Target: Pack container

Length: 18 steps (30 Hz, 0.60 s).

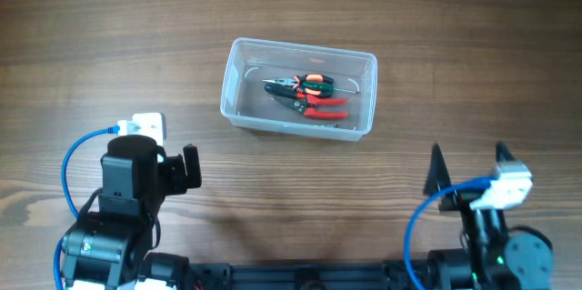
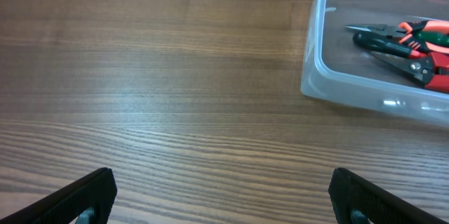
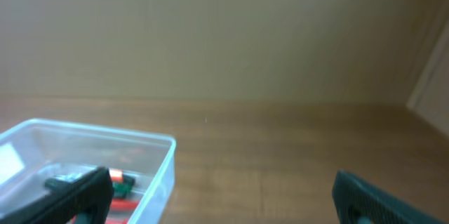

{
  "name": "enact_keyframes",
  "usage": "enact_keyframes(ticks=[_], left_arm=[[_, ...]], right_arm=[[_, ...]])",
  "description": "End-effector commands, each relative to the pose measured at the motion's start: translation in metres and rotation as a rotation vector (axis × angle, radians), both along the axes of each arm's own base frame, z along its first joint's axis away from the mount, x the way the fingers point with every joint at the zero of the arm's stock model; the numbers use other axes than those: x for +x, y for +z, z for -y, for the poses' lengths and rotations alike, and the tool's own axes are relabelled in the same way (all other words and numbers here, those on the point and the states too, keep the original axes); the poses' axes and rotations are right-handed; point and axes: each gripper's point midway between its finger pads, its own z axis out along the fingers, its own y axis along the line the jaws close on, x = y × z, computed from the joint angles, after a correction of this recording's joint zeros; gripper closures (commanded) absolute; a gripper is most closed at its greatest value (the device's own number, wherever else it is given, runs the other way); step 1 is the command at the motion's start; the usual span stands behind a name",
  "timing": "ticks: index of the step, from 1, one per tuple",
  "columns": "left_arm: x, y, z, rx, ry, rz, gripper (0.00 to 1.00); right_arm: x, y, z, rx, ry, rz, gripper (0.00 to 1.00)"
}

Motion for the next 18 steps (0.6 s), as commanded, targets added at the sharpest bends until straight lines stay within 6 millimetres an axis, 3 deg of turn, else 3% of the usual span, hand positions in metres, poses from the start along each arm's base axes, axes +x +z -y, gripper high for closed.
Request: enact_keyframes(ticks=[1,5,8,10,18], left_arm=[[0.0,0.0,-0.001,0.0,0.014,0.003,0.0],[0.0,0.0,-0.001,0.0,0.014,0.003,0.0],[0.0,0.0,-0.001,0.0,0.014,0.003,0.0],[0.0,0.0,-0.001,0.0,0.014,0.003,0.0],[0.0,0.0,-0.001,0.0,0.014,0.002,0.0]], right_arm=[[0.02,-0.011,-0.006,-0.122,0.03,0.097,0.0],[0.033,-0.027,-0.006,-0.215,0.02,0.162,0.0],[0.04,-0.053,-0.002,-0.22,0.004,0.124,0.0],[0.043,-0.082,0.001,-0.197,-0.011,0.053,0.0],[0.043,-0.08,0.001,-0.19,-0.011,0.059,0.0]])
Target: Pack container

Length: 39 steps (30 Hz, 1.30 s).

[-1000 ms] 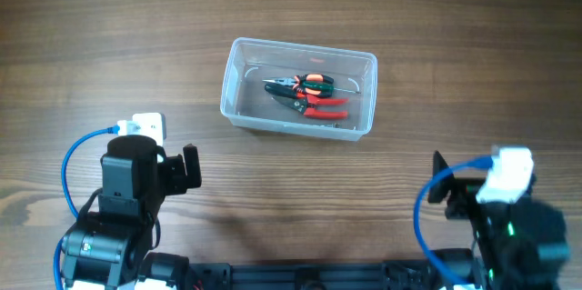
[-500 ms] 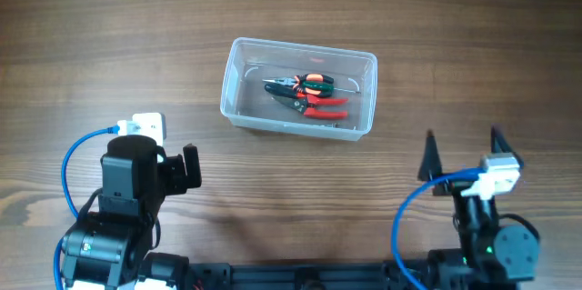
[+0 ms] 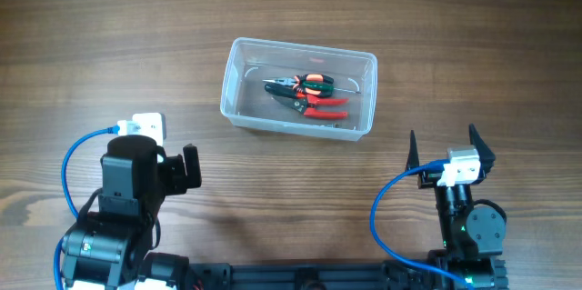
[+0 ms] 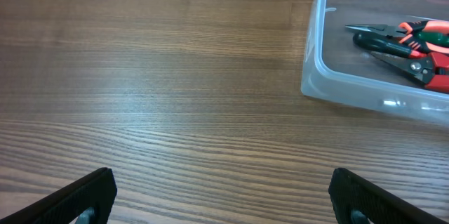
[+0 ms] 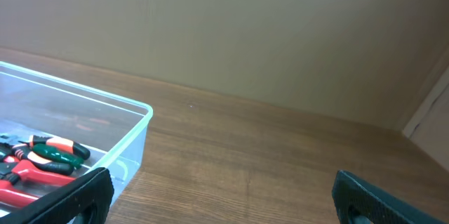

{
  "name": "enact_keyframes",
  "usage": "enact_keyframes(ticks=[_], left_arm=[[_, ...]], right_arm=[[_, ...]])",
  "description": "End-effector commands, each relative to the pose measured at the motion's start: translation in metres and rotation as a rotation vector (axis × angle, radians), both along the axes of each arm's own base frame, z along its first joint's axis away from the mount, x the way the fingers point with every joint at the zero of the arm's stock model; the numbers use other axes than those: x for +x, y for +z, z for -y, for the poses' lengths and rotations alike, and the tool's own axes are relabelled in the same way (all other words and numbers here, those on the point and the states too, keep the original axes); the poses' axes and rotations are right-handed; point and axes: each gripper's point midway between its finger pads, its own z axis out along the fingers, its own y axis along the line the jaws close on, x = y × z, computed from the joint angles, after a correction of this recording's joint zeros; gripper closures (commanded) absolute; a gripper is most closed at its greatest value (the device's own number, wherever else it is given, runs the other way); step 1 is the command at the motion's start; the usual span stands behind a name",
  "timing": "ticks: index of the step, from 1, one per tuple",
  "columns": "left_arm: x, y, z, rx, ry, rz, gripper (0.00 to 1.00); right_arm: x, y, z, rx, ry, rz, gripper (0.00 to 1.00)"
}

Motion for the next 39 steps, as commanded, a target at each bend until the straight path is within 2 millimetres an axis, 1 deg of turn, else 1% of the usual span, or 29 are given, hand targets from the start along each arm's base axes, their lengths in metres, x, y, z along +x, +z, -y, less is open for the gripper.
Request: enact_keyframes(ticks=[1,29,31,33,36,38,39], left_arm=[[0.0,0.0,-0.001,-0.001,0.014,0.004,0.0],[-0.001,0.001,-0.002,-0.001,0.015,0.009,0.0],[-0.004,0.005,-0.002,-0.01,0.015,0.03,0.0],[-0.009,0.015,0.003,-0.046,-0.008,0.08,0.0],[-0.026,0.039,0.01,-0.116,-0.052,0.224,0.0],[-0.039,0.046,0.008,-0.148,-0.046,0.309,0.0],[-0.045,0.045,0.006,-0.164,-0.026,0.34,0.0]], right_arm=[[0.0,0.003,0.004,0.002,-0.021,0.015,0.0],[0.0,0.003,0.004,0.002,-0.021,0.015,0.0],[0.0,0.003,0.004,0.001,-0.021,0.015,0.0],[0.0,0.003,0.004,0.002,-0.021,0.015,0.0],[0.0,0.003,0.004,0.002,-0.021,0.015,0.0],[0.0,0.003,0.004,0.002,-0.021,0.015,0.0],[0.0,0.003,0.004,0.001,-0.021,0.015,0.0]])
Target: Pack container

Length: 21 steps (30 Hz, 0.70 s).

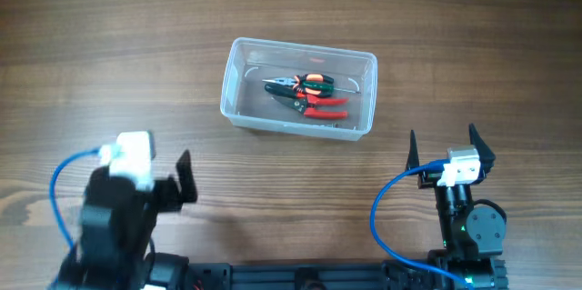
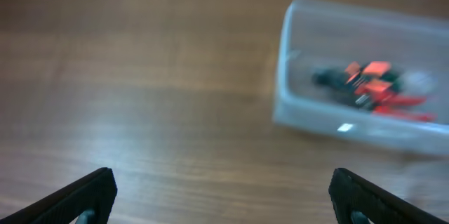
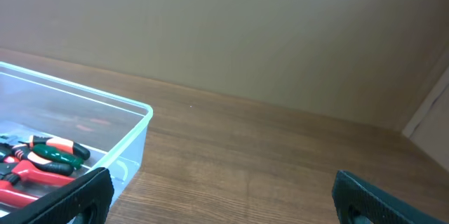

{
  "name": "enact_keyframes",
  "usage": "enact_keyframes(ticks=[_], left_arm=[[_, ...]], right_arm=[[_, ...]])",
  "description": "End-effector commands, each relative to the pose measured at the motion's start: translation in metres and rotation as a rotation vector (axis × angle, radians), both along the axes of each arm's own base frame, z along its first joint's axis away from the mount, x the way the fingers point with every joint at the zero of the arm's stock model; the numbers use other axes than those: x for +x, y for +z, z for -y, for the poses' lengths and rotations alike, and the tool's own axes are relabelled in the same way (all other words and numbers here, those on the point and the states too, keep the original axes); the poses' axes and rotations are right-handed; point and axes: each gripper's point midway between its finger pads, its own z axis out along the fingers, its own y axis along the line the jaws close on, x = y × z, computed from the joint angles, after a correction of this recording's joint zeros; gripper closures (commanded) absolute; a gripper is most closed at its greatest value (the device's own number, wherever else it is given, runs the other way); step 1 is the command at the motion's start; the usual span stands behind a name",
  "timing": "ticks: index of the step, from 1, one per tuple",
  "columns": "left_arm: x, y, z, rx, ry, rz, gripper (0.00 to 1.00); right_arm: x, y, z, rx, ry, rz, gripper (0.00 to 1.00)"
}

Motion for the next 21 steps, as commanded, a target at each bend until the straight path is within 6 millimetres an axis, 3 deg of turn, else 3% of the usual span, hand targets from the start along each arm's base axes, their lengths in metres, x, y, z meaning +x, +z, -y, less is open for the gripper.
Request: enact_keyframes(ticks=[1,6,13,18,21], left_arm=[[-0.023,0.002,-0.001,-0.093,0.017,0.129,0.0],[-0.024,-0.004,-0.007,-0.131,0.059,0.267,0.0],[0.014,-0.017,-0.005,-0.142,0.055,0.422,0.0],[0.041,-0.045,-0.003,-0.15,0.051,0.498,0.0],[0.046,-0.058,-0.003,-0.15,0.051,0.492,0.0]], right_arm=[[0.0,0.003,0.004,0.001,-0.021,0.015,0.0],[0.0,0.003,0.004,0.001,-0.021,0.015,0.0],[0.0,0.003,0.004,0.002,-0.021,0.015,0.0],[0.0,0.003,0.004,0.001,-0.021,0.015,0.0],[0.0,0.003,0.004,0.002,-0.021,0.015,0.0]])
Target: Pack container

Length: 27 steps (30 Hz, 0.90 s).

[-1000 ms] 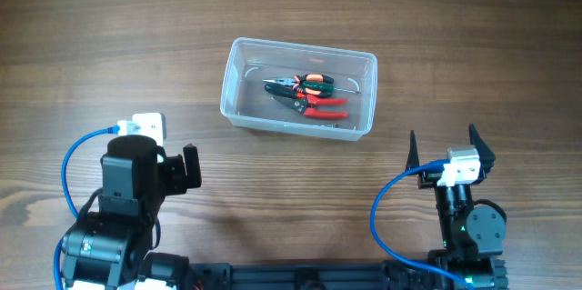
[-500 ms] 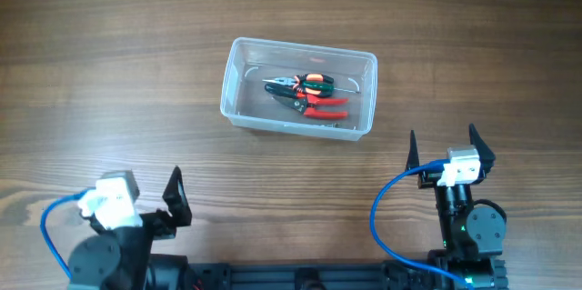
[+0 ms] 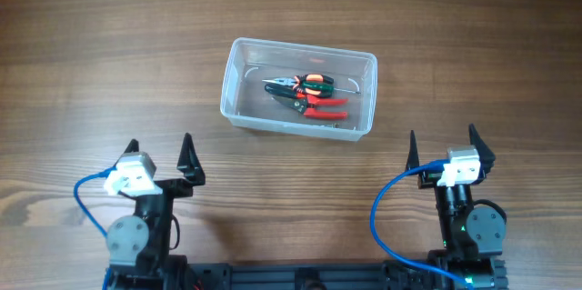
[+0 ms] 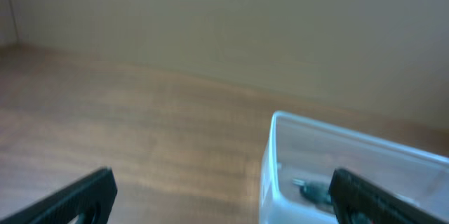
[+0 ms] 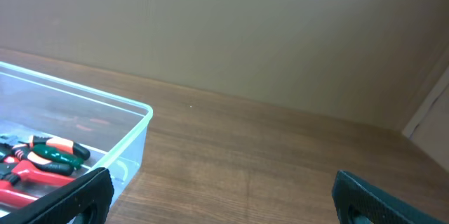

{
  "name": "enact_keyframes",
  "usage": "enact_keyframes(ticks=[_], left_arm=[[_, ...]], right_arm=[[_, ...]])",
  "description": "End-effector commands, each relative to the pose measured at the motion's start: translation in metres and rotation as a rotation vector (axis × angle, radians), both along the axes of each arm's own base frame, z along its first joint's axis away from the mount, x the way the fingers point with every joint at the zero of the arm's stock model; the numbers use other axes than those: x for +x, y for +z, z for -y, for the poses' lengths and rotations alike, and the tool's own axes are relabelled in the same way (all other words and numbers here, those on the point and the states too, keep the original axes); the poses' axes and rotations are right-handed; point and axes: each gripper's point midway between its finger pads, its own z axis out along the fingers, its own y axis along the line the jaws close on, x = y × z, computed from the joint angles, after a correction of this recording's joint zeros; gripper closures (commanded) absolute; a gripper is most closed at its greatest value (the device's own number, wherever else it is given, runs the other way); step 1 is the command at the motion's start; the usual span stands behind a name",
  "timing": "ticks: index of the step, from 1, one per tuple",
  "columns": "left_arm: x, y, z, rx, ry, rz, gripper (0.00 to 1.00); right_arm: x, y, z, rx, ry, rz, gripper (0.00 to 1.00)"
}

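Note:
A clear plastic container (image 3: pixel 298 88) sits on the wooden table, a little left of centre. Inside it lie pliers with red, orange and green handles (image 3: pixel 306 95), also seen in the right wrist view as the pliers (image 5: pixel 42 161). My left gripper (image 3: pixel 159 156) stands open at the near left, empty, its camera tipped up toward the container (image 4: pixel 351 175). My right gripper (image 3: pixel 443 149) stands open at the near right, empty, pointing at the container's right wall (image 5: pixel 137 143).
Bare wooden tabletop (image 3: pixel 109 45) surrounds the container on all sides. A plain beige wall (image 5: pixel 231 27) rises behind the table's far edge. Blue cables loop beside each arm base at the near edge.
The left arm has folded back to the near edge and its gripper now points upright with the camera raised toward the wall. The right arm and the container have not moved.
The left gripper hovered open over the table left of the container while the right arm was drawing back. Then the right arm rested at the near right. Later the left arm pulled back, and now both grippers rest open at the near edge.

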Motion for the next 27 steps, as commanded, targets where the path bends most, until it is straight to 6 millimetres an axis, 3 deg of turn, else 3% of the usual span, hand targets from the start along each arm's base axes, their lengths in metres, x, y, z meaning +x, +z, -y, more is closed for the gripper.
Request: enact_keyframes(ticks=[1,4,11,27], left_arm=[[0.006,-0.026,0.002,-0.008,-0.013,-0.03,0.0],[0.007,-0.044,0.006,-0.005,-0.035,-0.065,0.0],[0.007,-0.044,0.021,-0.01,-0.123,-0.066,0.0],[0.007,-0.044,0.021,-0.01,-0.122,-0.067,0.0]], right_arm=[[0.0,0.003,0.004,0.002,-0.021,0.015,0.0],[0.0,0.003,0.004,0.002,-0.021,0.015,0.0],[0.0,0.003,0.004,0.002,-0.021,0.015,0.0],[0.0,0.003,0.004,0.002,-0.021,0.015,0.0]])
